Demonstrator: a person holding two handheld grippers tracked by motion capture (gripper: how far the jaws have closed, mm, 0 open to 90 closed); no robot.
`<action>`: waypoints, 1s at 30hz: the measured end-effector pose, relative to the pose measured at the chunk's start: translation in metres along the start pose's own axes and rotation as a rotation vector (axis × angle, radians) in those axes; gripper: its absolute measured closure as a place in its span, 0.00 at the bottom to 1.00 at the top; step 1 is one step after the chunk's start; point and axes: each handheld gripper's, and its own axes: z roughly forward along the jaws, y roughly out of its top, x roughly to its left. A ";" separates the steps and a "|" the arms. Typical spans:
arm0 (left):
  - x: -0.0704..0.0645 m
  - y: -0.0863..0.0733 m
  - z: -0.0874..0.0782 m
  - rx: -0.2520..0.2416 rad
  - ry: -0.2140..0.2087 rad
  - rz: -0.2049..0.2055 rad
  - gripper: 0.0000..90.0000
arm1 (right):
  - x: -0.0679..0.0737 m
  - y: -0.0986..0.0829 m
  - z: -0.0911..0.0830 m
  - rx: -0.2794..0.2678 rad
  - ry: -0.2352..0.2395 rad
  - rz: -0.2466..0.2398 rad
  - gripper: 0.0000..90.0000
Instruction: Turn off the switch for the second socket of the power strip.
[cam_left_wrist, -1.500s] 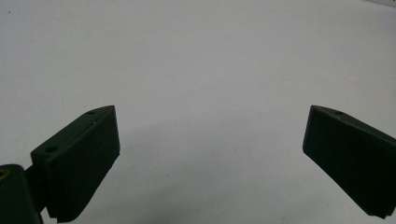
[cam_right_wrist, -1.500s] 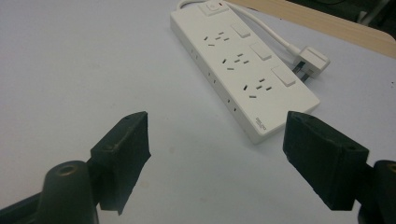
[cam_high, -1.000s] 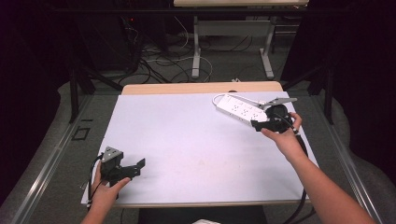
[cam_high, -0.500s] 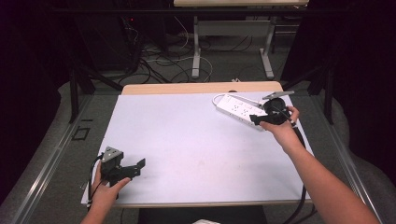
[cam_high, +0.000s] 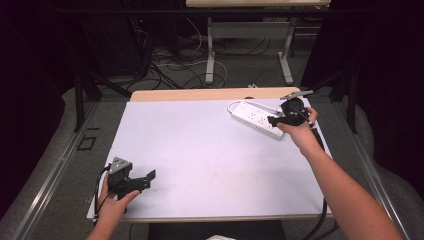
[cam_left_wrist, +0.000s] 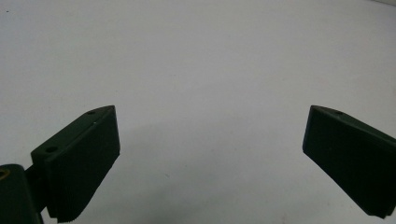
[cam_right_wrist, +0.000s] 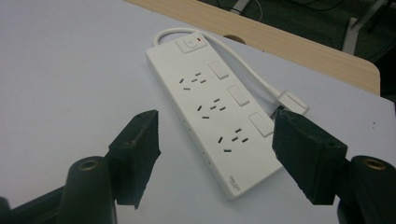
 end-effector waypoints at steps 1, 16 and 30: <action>0.000 0.000 0.000 0.000 0.000 0.000 0.04 | -0.001 0.001 0.001 0.000 0.000 -0.004 0.35; 0.000 0.000 0.000 0.001 -0.002 -0.002 0.04 | -0.008 0.008 0.021 -0.002 -0.009 0.058 0.45; 0.001 0.000 0.000 0.003 0.000 0.005 0.04 | -0.018 0.007 0.042 0.016 -0.041 0.087 0.47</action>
